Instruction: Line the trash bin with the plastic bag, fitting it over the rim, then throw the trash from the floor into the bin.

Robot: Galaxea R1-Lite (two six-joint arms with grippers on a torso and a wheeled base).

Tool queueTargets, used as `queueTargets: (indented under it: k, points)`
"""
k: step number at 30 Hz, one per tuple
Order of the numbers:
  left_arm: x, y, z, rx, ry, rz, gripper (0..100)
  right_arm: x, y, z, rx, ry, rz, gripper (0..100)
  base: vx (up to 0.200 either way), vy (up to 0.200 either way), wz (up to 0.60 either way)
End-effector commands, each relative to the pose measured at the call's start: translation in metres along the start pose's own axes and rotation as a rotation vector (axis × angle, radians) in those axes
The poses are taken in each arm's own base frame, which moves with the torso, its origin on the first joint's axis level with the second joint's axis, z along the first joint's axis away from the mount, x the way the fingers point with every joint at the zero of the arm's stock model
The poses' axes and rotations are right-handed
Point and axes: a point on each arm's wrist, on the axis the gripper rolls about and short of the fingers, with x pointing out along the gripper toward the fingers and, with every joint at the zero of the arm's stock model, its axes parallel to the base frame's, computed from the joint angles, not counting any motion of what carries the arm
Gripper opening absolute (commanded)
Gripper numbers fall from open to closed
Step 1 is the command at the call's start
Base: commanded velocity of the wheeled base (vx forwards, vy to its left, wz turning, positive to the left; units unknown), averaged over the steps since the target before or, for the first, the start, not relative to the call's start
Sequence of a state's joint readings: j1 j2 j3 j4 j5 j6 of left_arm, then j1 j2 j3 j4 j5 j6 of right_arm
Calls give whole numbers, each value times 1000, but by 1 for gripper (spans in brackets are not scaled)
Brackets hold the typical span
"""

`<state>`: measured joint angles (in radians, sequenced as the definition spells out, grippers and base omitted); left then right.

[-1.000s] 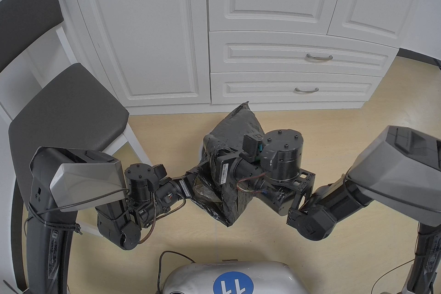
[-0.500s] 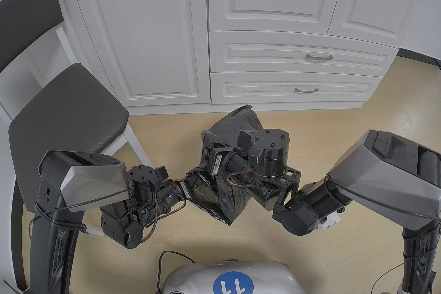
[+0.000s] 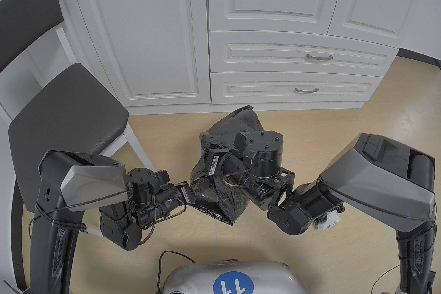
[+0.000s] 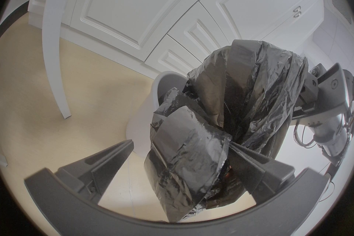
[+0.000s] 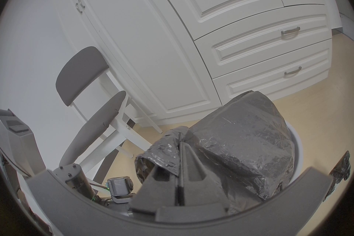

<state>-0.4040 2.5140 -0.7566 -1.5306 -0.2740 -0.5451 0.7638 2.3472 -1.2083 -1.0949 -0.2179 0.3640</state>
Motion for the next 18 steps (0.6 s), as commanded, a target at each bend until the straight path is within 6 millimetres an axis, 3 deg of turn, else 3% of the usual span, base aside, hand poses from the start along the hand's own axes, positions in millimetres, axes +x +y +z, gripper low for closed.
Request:
queueTargets:
  k: [1, 18]
  points:
    - [-2, -1, 0, -1, 5, 1, 100, 0, -1, -1, -1, 1, -2, 0, 0, 0, 0]
    - [3, -6, 2, 8, -4, -34, 100, 13, -19, 17, 59, -31, -47, 0, 0, 0, 0]
